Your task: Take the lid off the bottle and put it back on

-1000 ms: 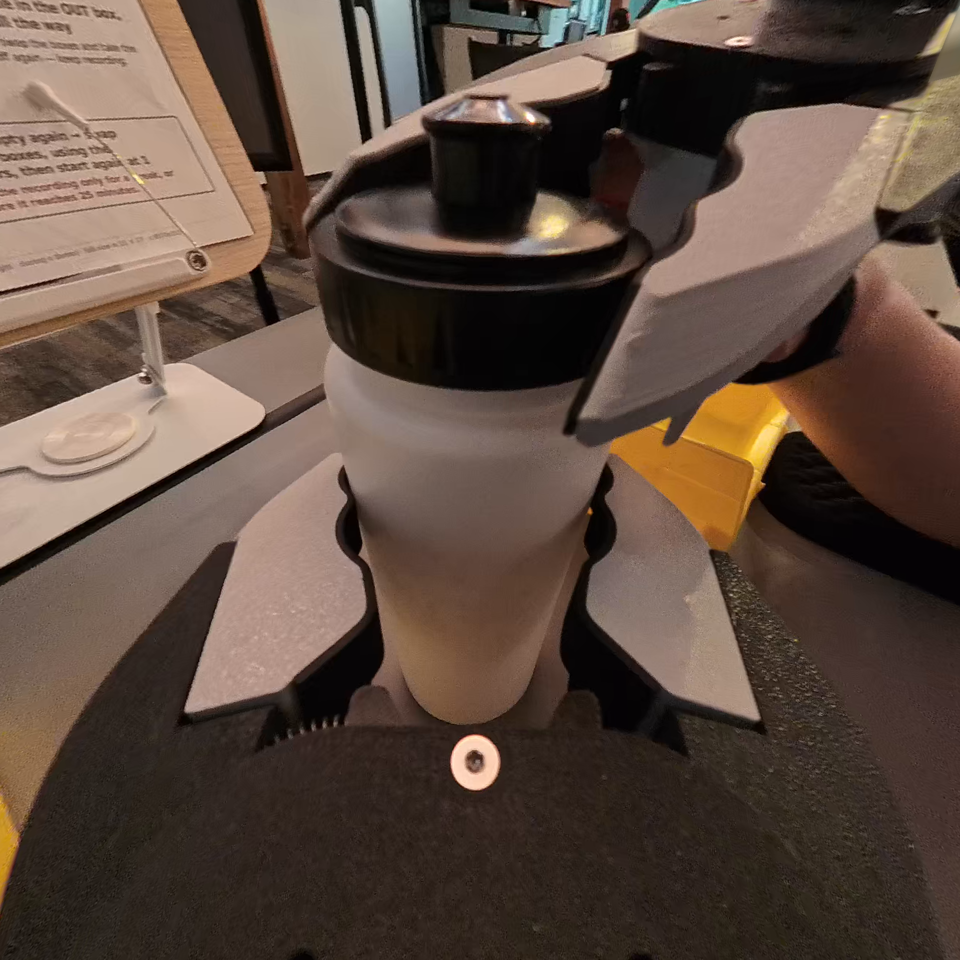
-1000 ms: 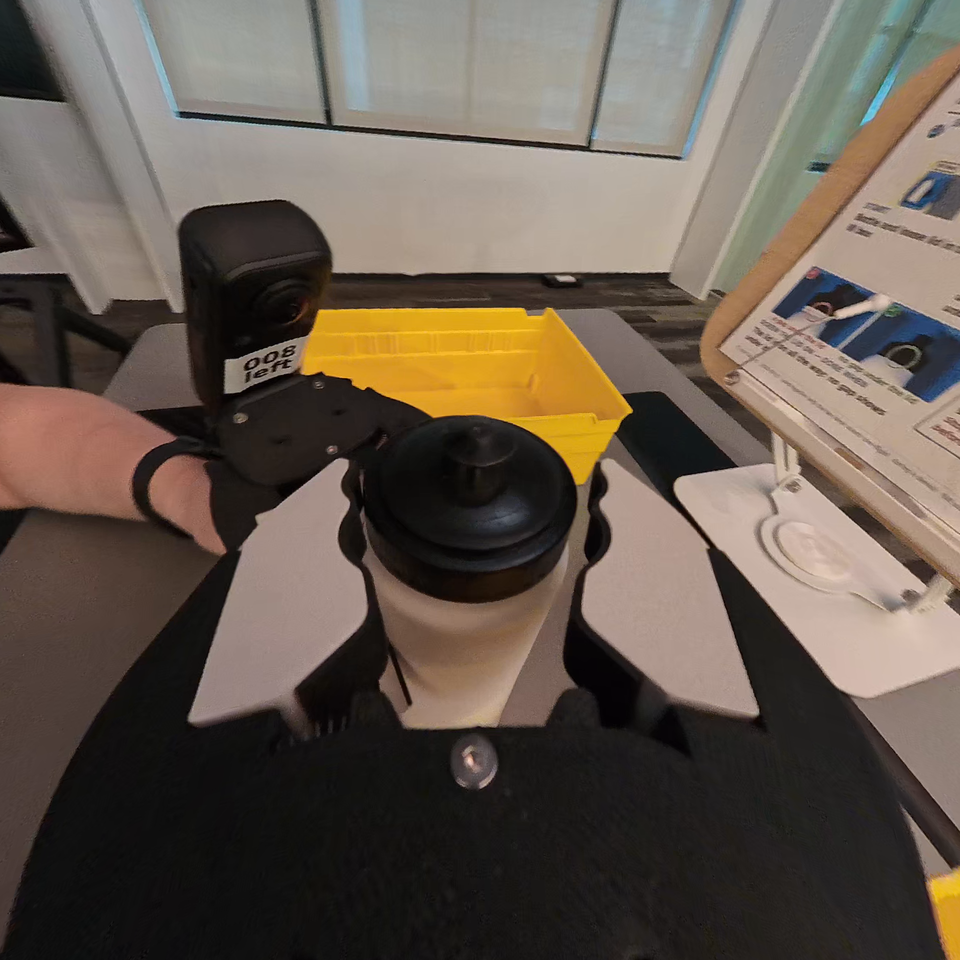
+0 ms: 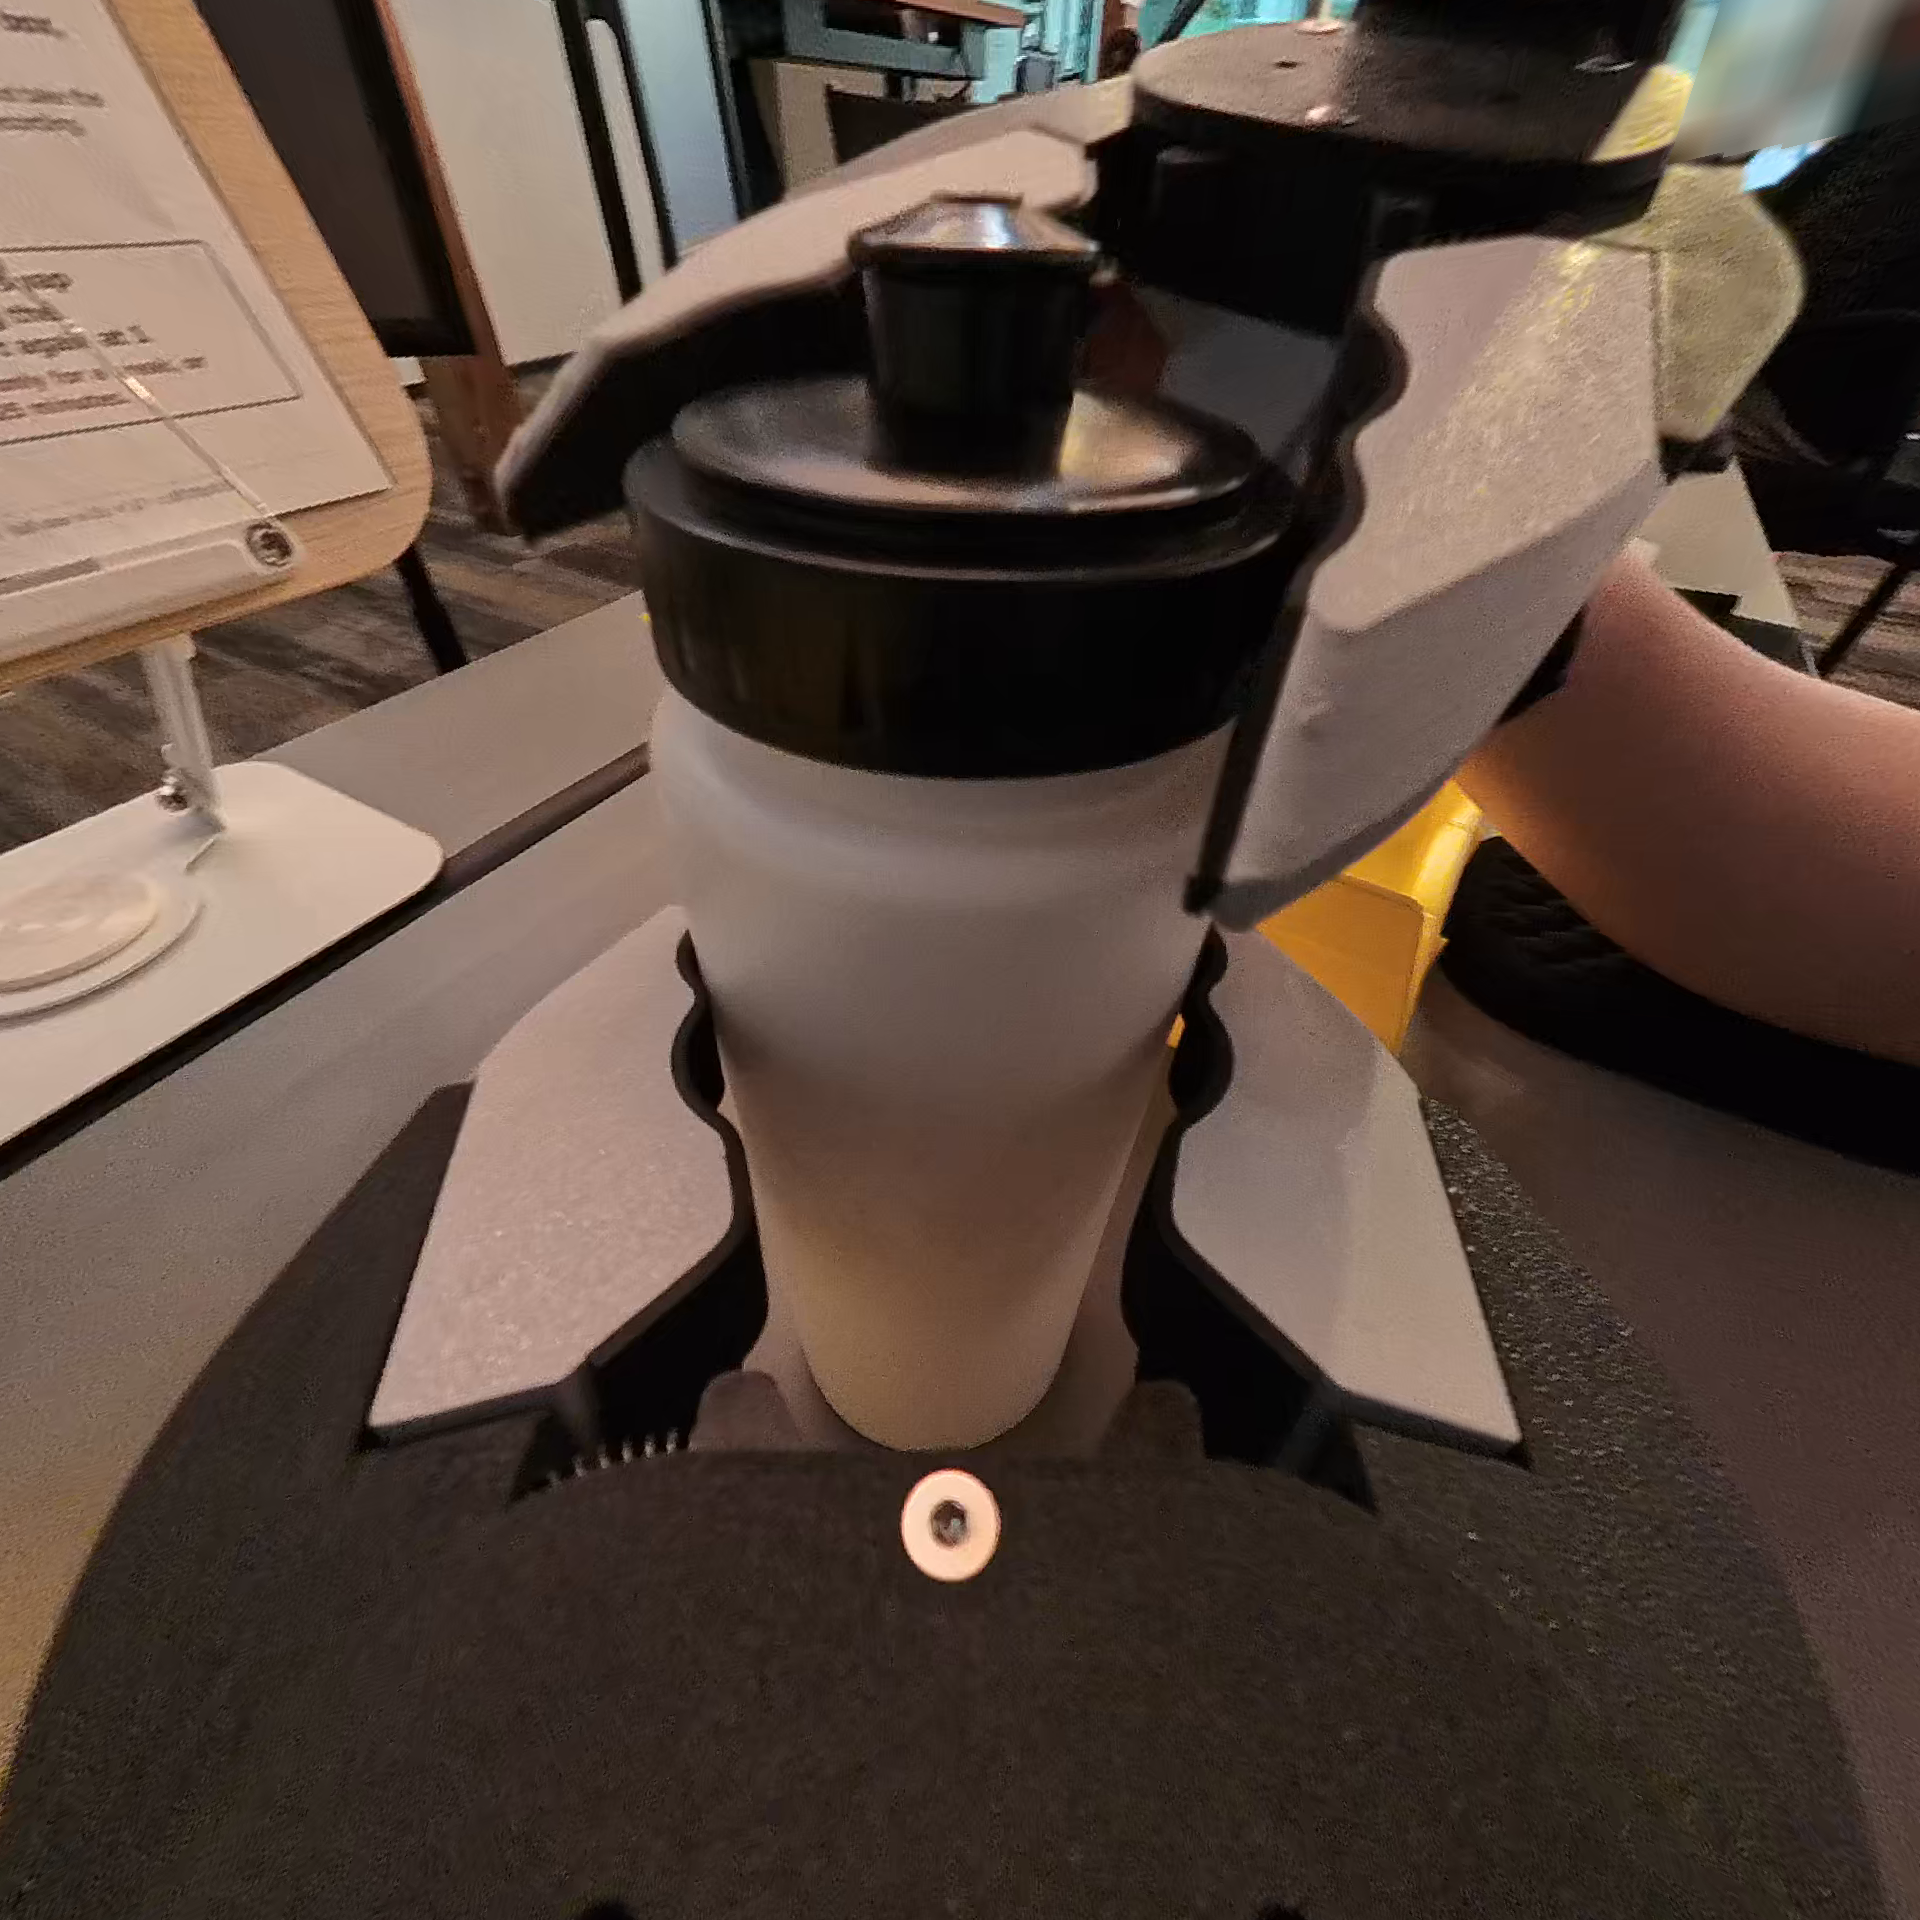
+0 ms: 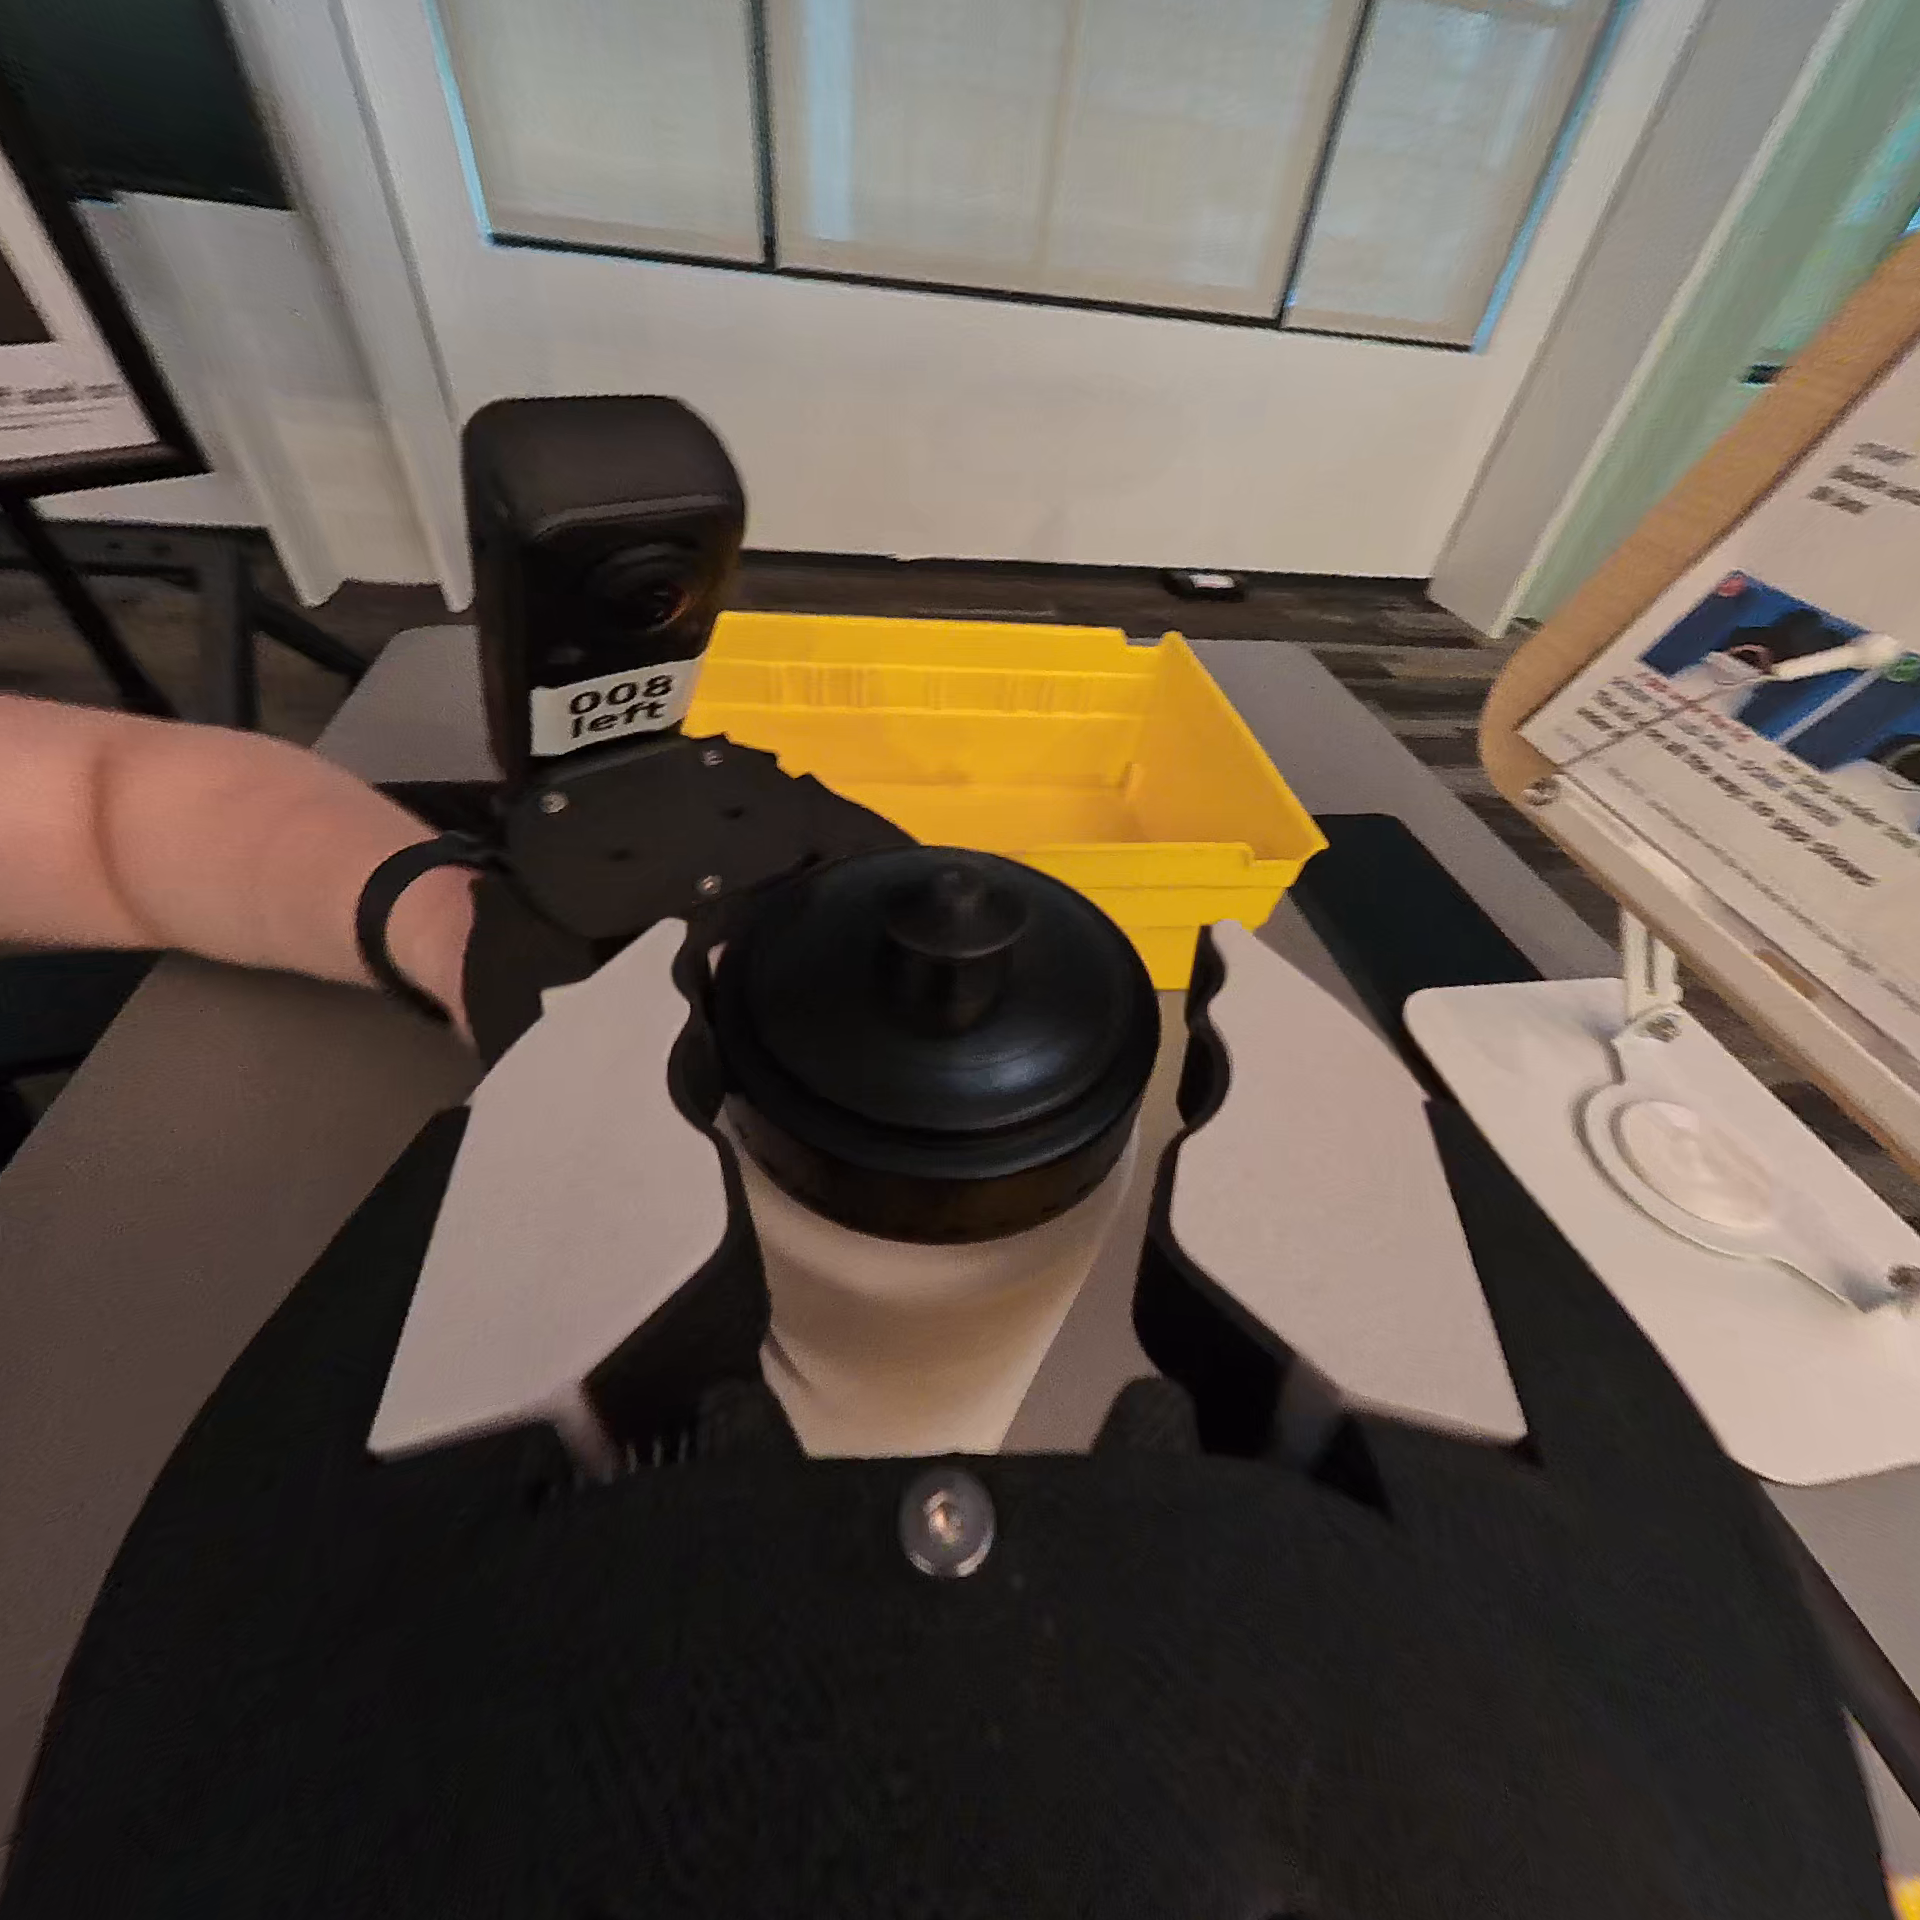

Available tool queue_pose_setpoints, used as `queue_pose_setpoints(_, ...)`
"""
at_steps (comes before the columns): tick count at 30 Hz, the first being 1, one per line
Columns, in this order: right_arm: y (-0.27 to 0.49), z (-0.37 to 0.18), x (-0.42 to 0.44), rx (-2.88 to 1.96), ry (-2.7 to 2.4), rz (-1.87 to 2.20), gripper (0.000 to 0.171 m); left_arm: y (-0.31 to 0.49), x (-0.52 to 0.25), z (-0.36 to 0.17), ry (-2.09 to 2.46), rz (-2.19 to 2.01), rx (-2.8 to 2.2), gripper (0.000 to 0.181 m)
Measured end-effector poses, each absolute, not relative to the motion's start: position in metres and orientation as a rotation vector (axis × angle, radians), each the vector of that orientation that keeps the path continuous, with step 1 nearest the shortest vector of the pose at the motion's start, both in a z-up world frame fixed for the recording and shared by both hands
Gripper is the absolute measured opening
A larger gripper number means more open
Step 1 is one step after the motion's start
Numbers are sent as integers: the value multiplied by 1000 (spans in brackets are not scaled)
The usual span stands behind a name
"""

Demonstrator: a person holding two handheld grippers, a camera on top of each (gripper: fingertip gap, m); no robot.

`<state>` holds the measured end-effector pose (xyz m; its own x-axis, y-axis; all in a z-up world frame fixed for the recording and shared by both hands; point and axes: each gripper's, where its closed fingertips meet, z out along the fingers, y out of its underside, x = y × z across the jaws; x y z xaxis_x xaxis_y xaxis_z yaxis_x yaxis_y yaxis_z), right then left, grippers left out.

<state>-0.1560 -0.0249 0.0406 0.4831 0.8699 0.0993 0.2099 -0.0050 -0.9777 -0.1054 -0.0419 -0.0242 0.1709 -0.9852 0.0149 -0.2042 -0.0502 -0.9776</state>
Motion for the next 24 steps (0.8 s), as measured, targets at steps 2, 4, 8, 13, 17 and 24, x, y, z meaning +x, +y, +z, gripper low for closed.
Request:
queue_pose_setpoints(2,-30,39,-158,-1496,-1026,697,84,-44,-105,-24,1225,-1016,-1451,86)
queue_pose_setpoints(4,-28,40,-160,-1484,-1002,689,84,-42,-106,-24,1214,-1015,-1465,86)
queue_pose_setpoints(8,-17,40,-161,-1529,-898,632,84,-32,-110,-24,1146,-942,-1521,86)
queue_pose_setpoints(13,-5,41,-161,-1585,-713,537,84,-21,-117,-26,1055,-799,-1587,86)
queue_pose_setpoints(17,-5,40,-161,-1601,-727,502,84,-22,-116,-26,1069,-811,-1573,86)
queue_pose_setpoints(24,-18,44,-150,-1538,-900,720,83,-27,-112,-25,1124,-898,-1530,86)
